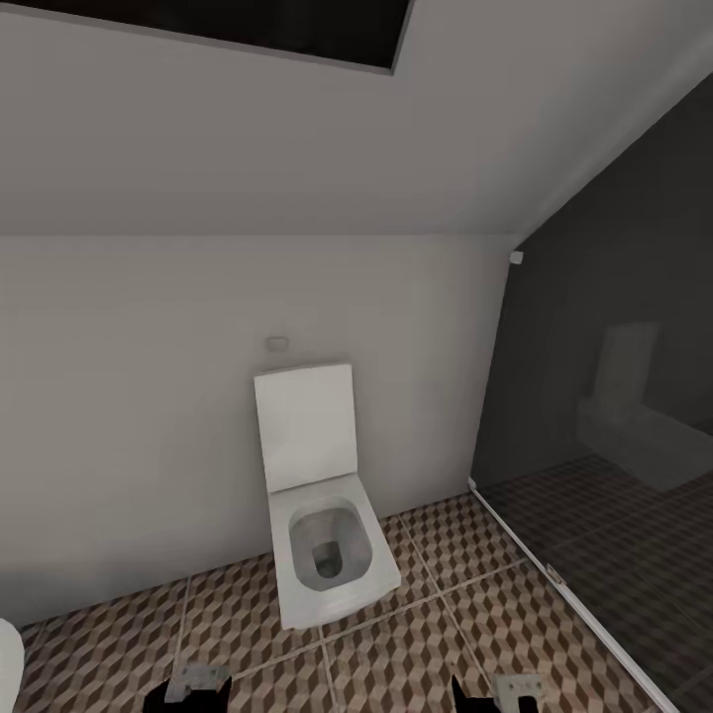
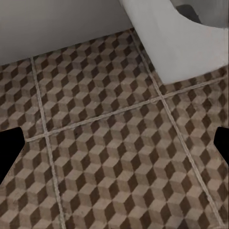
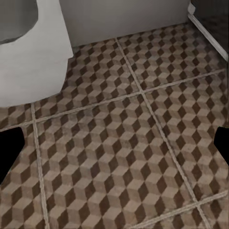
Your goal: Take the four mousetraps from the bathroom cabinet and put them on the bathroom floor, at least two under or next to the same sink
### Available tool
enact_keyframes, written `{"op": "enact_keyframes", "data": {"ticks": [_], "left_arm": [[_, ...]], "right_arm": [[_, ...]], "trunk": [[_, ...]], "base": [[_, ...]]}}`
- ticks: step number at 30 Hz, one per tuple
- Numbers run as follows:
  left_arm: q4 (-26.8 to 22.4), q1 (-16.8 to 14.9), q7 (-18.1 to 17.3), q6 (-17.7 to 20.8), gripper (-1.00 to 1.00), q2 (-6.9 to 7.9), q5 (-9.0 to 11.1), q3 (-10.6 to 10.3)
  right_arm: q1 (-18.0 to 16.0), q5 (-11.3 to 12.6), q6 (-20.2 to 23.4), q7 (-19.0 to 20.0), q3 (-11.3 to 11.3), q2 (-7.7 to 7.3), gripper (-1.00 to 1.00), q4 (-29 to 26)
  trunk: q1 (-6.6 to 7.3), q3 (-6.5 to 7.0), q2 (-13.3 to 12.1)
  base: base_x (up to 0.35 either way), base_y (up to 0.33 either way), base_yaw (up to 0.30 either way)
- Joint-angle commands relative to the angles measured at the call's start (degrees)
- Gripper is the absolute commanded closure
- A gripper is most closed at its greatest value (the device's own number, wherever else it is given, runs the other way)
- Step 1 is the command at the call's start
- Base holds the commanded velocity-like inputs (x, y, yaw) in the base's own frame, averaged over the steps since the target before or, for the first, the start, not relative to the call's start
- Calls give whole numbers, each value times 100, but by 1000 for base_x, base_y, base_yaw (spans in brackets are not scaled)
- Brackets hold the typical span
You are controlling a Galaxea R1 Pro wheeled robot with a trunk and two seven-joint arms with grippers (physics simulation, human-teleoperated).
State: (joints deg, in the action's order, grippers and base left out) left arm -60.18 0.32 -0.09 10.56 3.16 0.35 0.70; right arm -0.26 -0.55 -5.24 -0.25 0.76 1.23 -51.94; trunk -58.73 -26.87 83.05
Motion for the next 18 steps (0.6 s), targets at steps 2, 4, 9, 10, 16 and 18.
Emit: {"op": "enact_keyframes", "data": {"ticks": [2,4,9,10,16,18], "left_arm": [[-389,3,-5,303,-100,-59,6,2],[-634,3,-7,437,-100,-107,6,1],[-656,3,-19,486,-100,-149,13,-11],[-563,3,-22,452,-100,-151,14,-12],[690,3,-24,-718,-100,-162,9,-11],[906,3,-21,-1111,-100,-169,13,-23]], "right_arm": [[-4,-50,24,-2,3,6,-100,-257],[-2,-162,90,-2,3,14,-100,-509],[-3,-482,456,5,3,43,-100,-908],[-4,-501,476,5,5,45,-100,-923],[-1,-566,208,51,23,36,-100,-944],[-1,-572,-15,51,26,33,-100,-857]], "trunk": [[0,-6,3],[0,-6,3],[0,-6,3],[0,-6,3],[0,-6,3],[0,-6,3]], "base": [[0,0,0],[0,0,0],[0,0,0],[0,0,0],[0,0,0],[0,0,0]]}}
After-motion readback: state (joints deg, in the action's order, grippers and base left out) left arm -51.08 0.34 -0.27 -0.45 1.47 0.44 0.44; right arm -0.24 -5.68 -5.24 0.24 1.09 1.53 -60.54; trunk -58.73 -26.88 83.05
